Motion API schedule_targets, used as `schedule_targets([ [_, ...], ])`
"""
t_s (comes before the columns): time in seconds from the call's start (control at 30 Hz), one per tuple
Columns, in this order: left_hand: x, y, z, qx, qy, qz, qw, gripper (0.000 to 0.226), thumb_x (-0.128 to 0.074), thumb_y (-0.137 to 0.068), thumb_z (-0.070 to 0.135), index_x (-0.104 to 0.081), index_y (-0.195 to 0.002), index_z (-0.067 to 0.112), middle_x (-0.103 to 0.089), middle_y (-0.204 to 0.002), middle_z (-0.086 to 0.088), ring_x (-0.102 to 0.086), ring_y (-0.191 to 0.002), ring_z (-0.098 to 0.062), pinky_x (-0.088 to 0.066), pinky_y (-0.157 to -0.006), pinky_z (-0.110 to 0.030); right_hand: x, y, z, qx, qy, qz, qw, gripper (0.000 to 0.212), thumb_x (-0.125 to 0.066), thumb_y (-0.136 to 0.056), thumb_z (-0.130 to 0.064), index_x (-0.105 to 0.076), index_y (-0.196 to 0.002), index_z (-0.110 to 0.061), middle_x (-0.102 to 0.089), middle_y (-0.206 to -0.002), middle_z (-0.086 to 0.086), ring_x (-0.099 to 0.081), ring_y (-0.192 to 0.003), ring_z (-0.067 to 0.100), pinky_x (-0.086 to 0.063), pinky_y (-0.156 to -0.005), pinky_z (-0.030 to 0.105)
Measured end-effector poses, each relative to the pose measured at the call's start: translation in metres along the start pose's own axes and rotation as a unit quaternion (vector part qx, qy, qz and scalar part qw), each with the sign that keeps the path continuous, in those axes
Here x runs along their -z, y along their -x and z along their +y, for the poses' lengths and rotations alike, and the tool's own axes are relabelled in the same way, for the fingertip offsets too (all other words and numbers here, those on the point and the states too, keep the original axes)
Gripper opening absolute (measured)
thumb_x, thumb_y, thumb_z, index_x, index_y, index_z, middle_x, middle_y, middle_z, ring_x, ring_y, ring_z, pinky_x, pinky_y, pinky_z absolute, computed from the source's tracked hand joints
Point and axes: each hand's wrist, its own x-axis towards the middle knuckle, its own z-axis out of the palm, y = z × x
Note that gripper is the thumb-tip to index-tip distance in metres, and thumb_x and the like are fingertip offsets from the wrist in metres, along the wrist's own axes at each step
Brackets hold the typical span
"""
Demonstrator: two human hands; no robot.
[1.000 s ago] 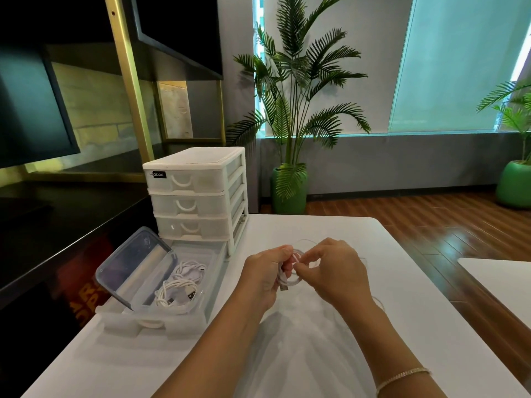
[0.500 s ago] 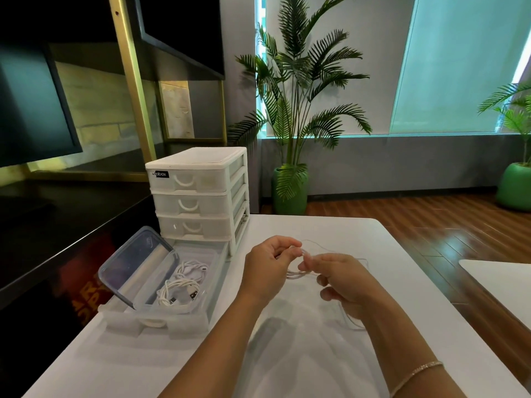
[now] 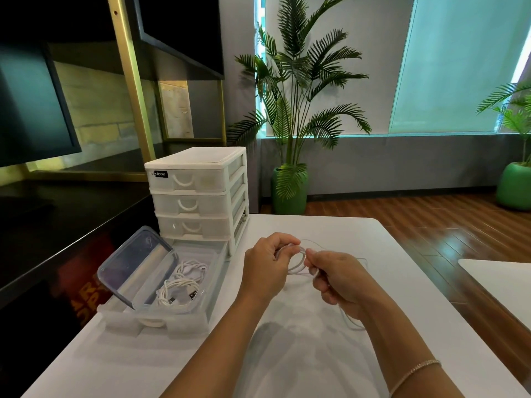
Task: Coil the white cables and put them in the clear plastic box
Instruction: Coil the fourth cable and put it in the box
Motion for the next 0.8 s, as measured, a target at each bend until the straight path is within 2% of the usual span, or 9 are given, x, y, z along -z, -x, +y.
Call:
schedule_targets([
  [0.1,0.001,-0.001,-0.001,0.015,0.012,0.001,1.000,0.009,-0.057,-0.091,0.021,-0.065,-0.094,0.024,-0.064,-0.093,0.012,-0.060,-0.085,-0.008,-0.045,-0.072,-0.006,0.002,-0.001,0.002,0.023,0.036,0.031,0.999,0.024,-0.054,-0.091,-0.023,-0.066,-0.078,-0.006,-0.046,-0.056,0.006,-0.037,-0.044,0.012,-0.036,-0.041,0.022],
  [0.2,0.004,-0.001,0.002,0.089,0.129,-0.009,0.988,0.011,-0.056,-0.091,0.019,-0.062,-0.087,0.027,-0.066,-0.091,0.010,-0.061,-0.087,-0.009,-0.047,-0.074,-0.010,0.004,-0.005,0.004,0.043,0.056,0.054,0.996,0.013,-0.060,-0.088,-0.016,-0.066,-0.079,-0.009,-0.058,-0.067,0.009,-0.052,-0.057,0.017,-0.048,-0.049,0.022],
  [0.3,0.005,-0.001,0.007,0.164,0.213,-0.018,0.963,0.011,-0.055,-0.091,0.018,-0.063,-0.091,0.025,-0.066,-0.094,0.003,-0.057,-0.080,-0.010,-0.045,-0.070,-0.017,0.000,-0.008,0.008,0.058,0.017,0.090,0.994,0.007,-0.063,-0.086,-0.012,-0.068,-0.084,-0.007,-0.067,-0.085,0.012,-0.064,-0.077,0.023,-0.057,-0.066,0.027],
  [0.43,0.001,0.001,0.012,0.216,0.277,-0.007,0.936,0.010,-0.056,-0.090,0.019,-0.064,-0.097,0.020,-0.065,-0.096,-0.001,-0.051,-0.074,-0.011,-0.045,-0.069,-0.023,-0.008,-0.009,0.009,0.051,-0.065,0.123,0.989,0.009,-0.062,-0.085,-0.011,-0.070,-0.085,-0.008,-0.070,-0.085,0.012,-0.068,-0.078,0.023,-0.058,-0.071,0.028],
  [0.57,-0.003,0.002,0.012,0.233,0.291,0.008,0.928,0.008,-0.057,-0.090,0.017,-0.063,-0.095,0.020,-0.066,-0.090,0.002,-0.050,-0.072,-0.009,-0.048,-0.092,-0.042,-0.012,-0.008,0.007,0.024,-0.122,0.100,0.987,0.013,-0.056,-0.089,-0.013,-0.068,-0.091,-0.011,-0.071,-0.091,0.012,-0.069,-0.084,0.025,-0.058,-0.077,0.031],
  [0.6,-0.005,0.002,0.012,0.231,0.288,0.015,0.929,0.008,-0.057,-0.090,0.017,-0.063,-0.095,0.021,-0.066,-0.091,0.003,-0.050,-0.074,-0.010,-0.047,-0.092,-0.041,-0.012,-0.007,0.007,0.021,-0.131,0.093,0.987,0.014,-0.054,-0.091,-0.012,-0.068,-0.090,-0.012,-0.071,-0.093,0.013,-0.069,-0.085,0.026,-0.057,-0.079,0.032],
  [0.7,-0.007,0.002,0.009,0.217,0.272,0.044,0.937,0.009,-0.057,-0.090,0.018,-0.063,-0.096,0.021,-0.068,-0.097,0.001,-0.056,-0.081,-0.011,-0.048,-0.078,-0.027,-0.012,-0.008,0.007,0.023,-0.137,0.064,0.988,0.014,-0.052,-0.092,-0.011,-0.066,-0.094,-0.014,-0.070,-0.097,0.012,-0.067,-0.091,0.026,-0.053,-0.091,0.038],
  [0.73,-0.008,0.002,0.008,0.212,0.264,0.052,0.939,0.009,-0.057,-0.090,0.018,-0.063,-0.095,0.021,-0.068,-0.101,-0.001,-0.059,-0.085,-0.013,-0.049,-0.081,-0.028,-0.013,-0.008,0.007,0.026,-0.133,0.053,0.989,0.014,-0.054,-0.091,-0.013,-0.064,-0.101,-0.013,-0.069,-0.098,0.011,-0.067,-0.092,0.025,-0.051,-0.094,0.039],
  [0.8,-0.010,0.003,0.006,0.202,0.251,0.063,0.944,0.009,-0.059,-0.089,0.017,-0.064,-0.091,0.025,-0.069,-0.106,-0.004,-0.064,-0.095,-0.019,-0.052,-0.089,-0.035,-0.016,-0.008,0.009,0.031,-0.124,0.047,0.991,0.030,-0.063,-0.086,-0.014,-0.057,-0.115,-0.013,-0.067,-0.103,0.009,-0.066,-0.095,0.024,-0.050,-0.092,0.035],
])
